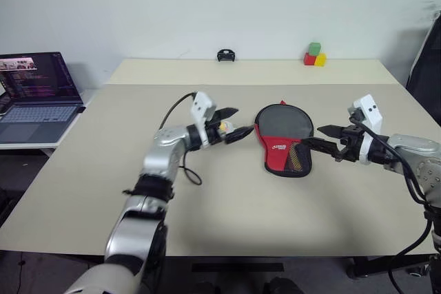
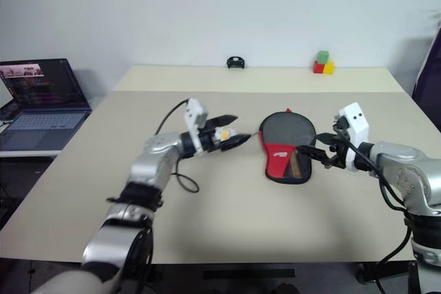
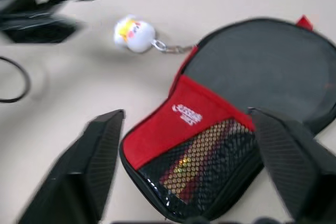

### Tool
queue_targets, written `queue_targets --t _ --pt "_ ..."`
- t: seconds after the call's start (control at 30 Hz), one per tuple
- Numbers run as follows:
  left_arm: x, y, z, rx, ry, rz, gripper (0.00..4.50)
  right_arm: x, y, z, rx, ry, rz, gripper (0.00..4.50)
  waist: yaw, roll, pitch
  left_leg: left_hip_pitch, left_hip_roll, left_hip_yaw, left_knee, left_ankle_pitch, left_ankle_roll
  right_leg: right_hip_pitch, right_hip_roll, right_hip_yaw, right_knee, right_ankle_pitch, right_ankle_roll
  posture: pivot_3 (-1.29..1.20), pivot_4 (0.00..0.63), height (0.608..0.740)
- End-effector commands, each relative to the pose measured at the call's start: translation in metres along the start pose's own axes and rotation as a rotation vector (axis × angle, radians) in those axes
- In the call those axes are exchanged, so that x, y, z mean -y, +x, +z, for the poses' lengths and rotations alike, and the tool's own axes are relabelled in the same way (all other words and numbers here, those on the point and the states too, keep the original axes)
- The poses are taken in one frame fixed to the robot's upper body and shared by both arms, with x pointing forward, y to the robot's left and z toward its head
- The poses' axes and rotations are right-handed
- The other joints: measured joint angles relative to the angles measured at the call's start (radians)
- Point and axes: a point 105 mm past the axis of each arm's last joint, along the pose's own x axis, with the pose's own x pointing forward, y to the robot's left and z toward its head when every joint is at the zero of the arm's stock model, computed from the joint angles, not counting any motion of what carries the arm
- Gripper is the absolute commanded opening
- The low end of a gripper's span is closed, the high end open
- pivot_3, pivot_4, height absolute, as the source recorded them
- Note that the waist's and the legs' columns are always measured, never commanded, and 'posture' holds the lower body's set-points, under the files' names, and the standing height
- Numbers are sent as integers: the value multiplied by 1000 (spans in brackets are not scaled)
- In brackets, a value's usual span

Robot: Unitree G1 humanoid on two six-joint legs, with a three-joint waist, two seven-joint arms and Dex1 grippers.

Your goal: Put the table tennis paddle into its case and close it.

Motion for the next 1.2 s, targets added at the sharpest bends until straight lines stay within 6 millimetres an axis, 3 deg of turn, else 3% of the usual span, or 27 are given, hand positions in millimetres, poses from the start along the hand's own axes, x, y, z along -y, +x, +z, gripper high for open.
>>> queue_targets --t 0.03,0.23,0.5,0.87,1.13,1.2 --pt "7 -17 29 42 61 -21 4500 12 6 10 41 -13 -35 4462 1 0 0 0 0 0 0 0 0 0 0 0 0 0 0 0 150 740" --pt "-2 -44 43 24 97 77 4500 42 33 -14 -21 34 -149 4462 1 0 0 1 0 0 0 0 0 1 0 0 0 0 0 0 150 740" --pt "-1 -51 49 10 113 95 4500 62 53 -37 -91 23 -203 4462 0 0 0 0 0 1 0 0 0 0 0 0 0 0 -1 0 150 740" --pt "-1 -51 51 8 125 100 4500 70 66 -56 -176 22 -212 4462 -1 0 0 1 0 1 0 0 0 0 0 0 0 0 -1 0 150 740" --pt "-3 -52 51 -1 135 106 4500 51 78 -59 -231 -18 -123 4462 -5 0 -1 1 0 1 0 0 0 0 0 0 1 0 -1 0 150 740" --pt "-3 -53 50 -5 137 107 4500 50 79 -61 -241 -21 -117 4102 -9 0 -1 1 0 1 0 0 0 0 0 0 1 0 -1 0 150 740"
